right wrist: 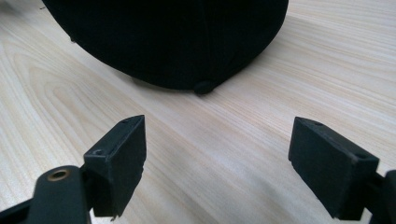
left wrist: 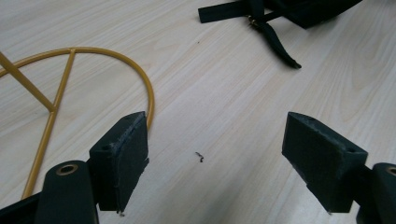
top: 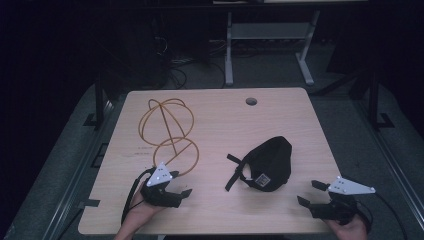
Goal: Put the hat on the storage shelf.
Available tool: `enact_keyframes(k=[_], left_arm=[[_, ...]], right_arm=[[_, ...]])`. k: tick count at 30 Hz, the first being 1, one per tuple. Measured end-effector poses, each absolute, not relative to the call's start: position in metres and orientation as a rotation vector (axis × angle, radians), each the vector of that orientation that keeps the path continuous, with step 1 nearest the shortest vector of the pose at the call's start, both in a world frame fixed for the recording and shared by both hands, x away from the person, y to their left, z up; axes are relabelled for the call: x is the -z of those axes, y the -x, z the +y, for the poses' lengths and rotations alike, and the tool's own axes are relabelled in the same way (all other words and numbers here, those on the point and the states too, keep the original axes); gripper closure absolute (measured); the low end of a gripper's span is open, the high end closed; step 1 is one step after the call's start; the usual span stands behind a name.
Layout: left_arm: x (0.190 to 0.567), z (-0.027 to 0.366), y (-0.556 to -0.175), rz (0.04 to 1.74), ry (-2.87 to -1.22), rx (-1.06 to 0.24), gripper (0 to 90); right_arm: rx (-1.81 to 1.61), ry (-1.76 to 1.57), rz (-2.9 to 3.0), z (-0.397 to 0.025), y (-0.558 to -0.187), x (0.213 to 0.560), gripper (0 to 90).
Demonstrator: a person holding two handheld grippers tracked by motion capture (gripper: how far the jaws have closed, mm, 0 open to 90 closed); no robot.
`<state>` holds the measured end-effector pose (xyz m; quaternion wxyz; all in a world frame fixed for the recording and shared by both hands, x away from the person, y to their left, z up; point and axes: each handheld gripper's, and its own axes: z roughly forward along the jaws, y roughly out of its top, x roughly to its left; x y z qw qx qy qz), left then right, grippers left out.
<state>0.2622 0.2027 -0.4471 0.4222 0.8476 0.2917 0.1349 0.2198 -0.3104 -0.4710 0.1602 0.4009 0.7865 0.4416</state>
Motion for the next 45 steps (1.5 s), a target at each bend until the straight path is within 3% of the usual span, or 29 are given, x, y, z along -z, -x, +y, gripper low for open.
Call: enact_keyframes(k=[15,45], left_arm=[[0.432,0.188,-0.258,0.661,-2.092,-0.289,22.7],[0.399,0.067,-0.272,0.314,-2.197,-0.132,26.5]], right_arm=[[-1.271,-1.145,2.238,-0.305,-0.219,0.468,17.5],[-1.333,-1.108,2.228,-0.308,-0.217,0.464,16.1]])
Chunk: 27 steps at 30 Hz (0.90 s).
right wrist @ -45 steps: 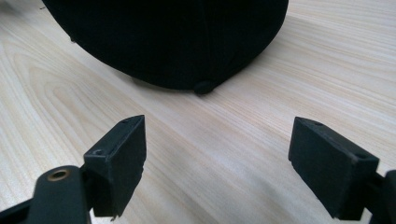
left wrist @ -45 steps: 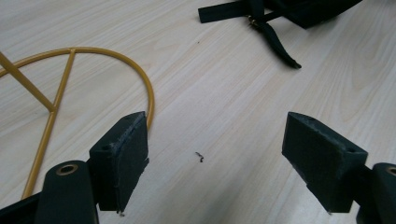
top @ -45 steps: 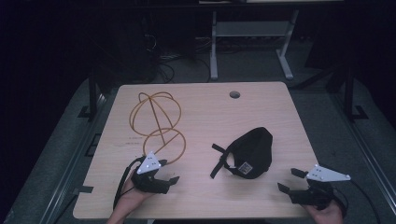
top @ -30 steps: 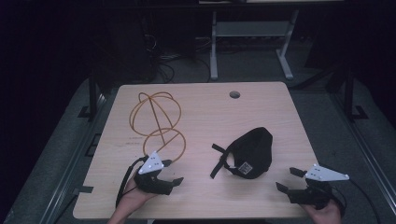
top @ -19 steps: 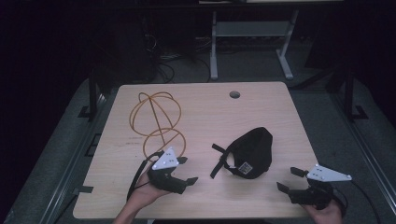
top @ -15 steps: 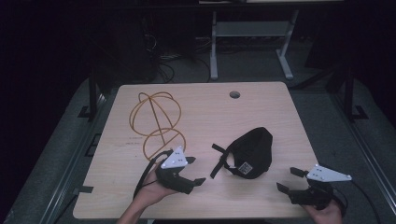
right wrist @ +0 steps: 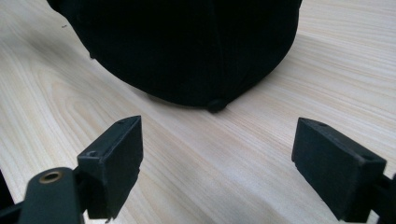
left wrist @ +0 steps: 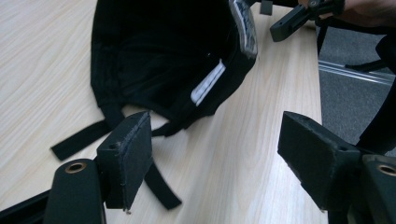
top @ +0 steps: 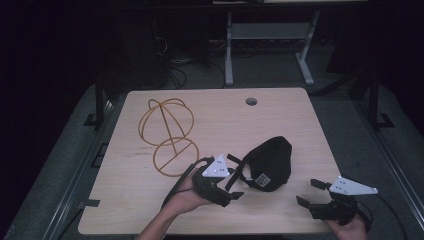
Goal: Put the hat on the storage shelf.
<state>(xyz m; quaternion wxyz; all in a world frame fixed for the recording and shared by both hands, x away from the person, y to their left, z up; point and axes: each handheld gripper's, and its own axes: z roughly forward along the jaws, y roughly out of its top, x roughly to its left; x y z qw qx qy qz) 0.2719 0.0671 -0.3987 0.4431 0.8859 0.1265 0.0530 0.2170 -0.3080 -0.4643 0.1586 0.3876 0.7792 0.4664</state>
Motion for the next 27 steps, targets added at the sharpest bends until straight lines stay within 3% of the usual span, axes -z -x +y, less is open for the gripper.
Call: enact_keyframes(k=[18,27], left_arm=[[0.4,0.023,-0.285,0.248,-2.248,-0.048,37.2],[0.399,0.006,-0.287,0.174,-2.298,-0.069,52.7]], right_arm=[[-1.349,-1.102,2.231,-0.308,-0.218,0.464,16.2],[-1.363,-1.089,2.23,-0.306,-0.219,0.464,16.2]])
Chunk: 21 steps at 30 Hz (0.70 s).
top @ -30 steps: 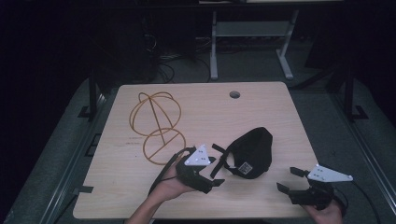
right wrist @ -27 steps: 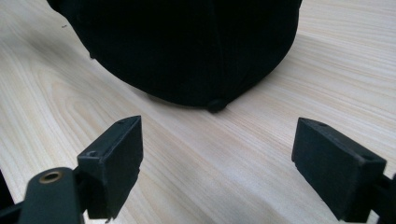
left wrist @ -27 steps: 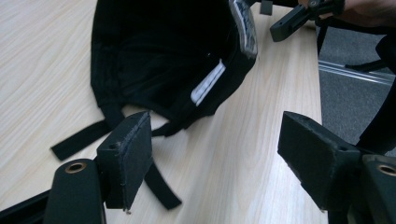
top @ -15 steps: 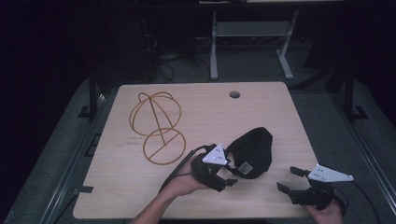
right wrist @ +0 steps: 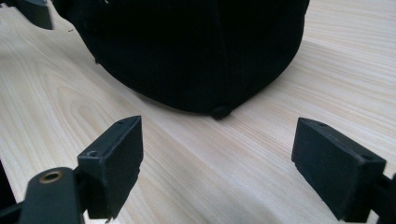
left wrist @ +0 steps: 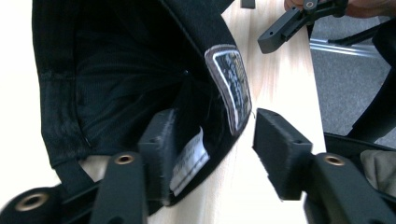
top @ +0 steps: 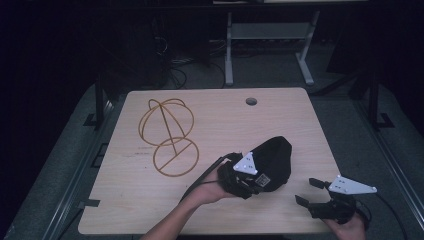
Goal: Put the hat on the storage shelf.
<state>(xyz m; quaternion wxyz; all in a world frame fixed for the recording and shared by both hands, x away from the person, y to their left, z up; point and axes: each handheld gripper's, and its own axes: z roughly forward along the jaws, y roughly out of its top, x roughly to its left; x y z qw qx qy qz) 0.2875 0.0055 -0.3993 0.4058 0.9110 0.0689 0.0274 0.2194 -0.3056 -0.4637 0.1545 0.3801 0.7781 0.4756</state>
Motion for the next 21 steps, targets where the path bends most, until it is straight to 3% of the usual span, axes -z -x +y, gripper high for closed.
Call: enact_keyframes(k=[1,9,13,21], left_arm=[[0.399,0.004,-0.287,0.159,-2.3,-0.075,59.5],[0.393,-0.003,-0.285,0.083,-2.32,-0.078,75.5],[0.385,-0.004,-0.287,0.061,-2.309,-0.078,80.3],[0.361,-0.002,-0.292,0.054,-2.259,-0.057,81.4]], right_arm=[[-1.365,-1.088,2.231,-0.305,-0.219,0.464,16.2],[-1.373,-1.077,2.239,-0.301,-0.22,0.463,16.4],[-1.395,-1.074,2.225,-0.3,-0.221,0.462,16.5],[-1.457,-1.037,2.206,-0.295,-0.223,0.454,19.6]])
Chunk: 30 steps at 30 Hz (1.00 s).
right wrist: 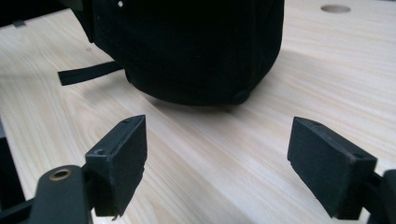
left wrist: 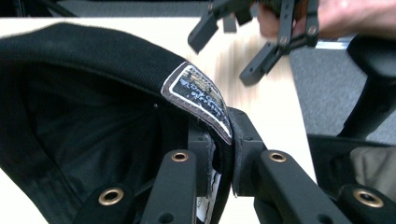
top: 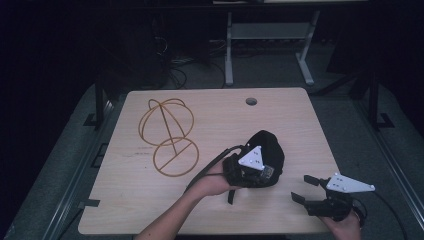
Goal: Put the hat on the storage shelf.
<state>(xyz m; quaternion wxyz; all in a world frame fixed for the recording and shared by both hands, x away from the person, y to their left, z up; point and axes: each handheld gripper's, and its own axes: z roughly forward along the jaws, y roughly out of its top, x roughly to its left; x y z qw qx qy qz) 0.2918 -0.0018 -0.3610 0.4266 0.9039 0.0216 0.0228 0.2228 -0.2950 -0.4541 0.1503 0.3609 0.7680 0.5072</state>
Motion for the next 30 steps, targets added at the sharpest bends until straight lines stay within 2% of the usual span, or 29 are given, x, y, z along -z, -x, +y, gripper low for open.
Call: enact_keyframes(k=[15,21,23,26,27,30], left_arm=[[0.326,0.008,-0.311,0.107,-2.17,-0.021,81.3],[0.317,0.004,-0.313,0.1,-2.156,0.008,81.4],[0.314,0.001,-0.312,0.085,-2.156,0.013,81.4],[0.311,-0.004,-0.31,0.062,-2.156,0.033,81.4],[0.311,-0.005,-0.309,0.052,-2.162,0.038,81.4],[0.309,-0.009,-0.306,0.027,-2.175,0.047,81.5]], right_arm=[[-1.559,-0.882,2.159,-0.27,-0.23,0.427,23.4],[-1.565,-0.835,2.155,-0.259,-0.238,0.418,28.2],[-1.563,-0.818,2.151,-0.256,-0.24,0.416,31.4],[-1.561,-0.792,2.127,-0.255,-0.24,0.414,42.4],[-1.561,-0.792,2.127,-0.255,-0.24,0.414,42.4],[-1.541,-0.766,2.125,-0.257,-0.239,0.413,58.0]])
